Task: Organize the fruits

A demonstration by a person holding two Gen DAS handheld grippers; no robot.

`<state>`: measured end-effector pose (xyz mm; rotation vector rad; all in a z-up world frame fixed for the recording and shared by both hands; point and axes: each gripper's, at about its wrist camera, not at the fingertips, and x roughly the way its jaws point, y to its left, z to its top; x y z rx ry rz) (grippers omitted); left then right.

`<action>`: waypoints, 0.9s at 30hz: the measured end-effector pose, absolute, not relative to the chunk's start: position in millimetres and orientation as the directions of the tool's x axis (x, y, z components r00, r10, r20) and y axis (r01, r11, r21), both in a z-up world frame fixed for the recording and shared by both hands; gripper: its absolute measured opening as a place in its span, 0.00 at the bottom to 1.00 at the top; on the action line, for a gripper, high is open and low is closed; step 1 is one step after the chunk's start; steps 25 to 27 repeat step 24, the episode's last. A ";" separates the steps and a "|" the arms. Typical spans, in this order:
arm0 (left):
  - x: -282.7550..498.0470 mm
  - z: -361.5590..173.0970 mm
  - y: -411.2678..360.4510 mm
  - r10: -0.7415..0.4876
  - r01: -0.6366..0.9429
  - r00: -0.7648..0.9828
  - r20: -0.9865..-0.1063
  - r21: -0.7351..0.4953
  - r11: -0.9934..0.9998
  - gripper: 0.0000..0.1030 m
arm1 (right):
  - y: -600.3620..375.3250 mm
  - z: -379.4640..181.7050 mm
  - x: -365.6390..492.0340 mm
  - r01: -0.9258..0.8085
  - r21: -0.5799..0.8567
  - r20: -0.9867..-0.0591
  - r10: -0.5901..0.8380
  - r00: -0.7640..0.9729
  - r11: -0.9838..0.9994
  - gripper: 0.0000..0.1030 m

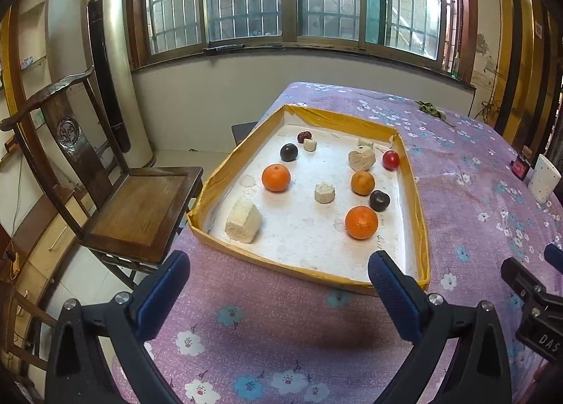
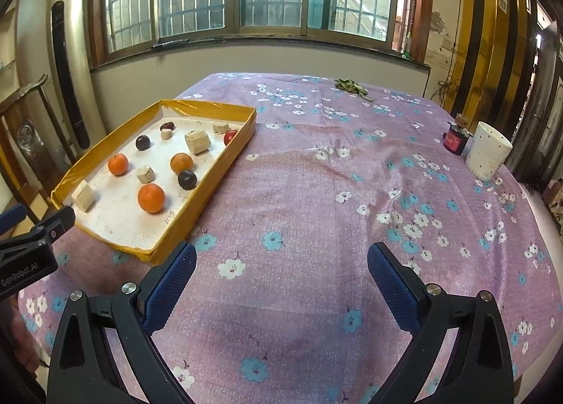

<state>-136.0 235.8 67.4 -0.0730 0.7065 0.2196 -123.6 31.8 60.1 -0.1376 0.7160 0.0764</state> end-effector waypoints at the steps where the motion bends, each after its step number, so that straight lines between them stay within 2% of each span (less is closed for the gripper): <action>1: -136.3 68.1 235.7 0.171 -0.221 0.741 -0.650 0.004 0.975 0.99 | 32.1 59.9 -124.0 -0.117 -0.102 -0.659 0.021 0.752 0.988 0.96; 27: -136.5 70.1 226.7 0.113 -0.151 0.761 -0.639 -0.004 0.989 0.99 | 34.3 56.8 -125.4 -0.104 -0.115 -0.685 -0.003 0.729 0.988 0.96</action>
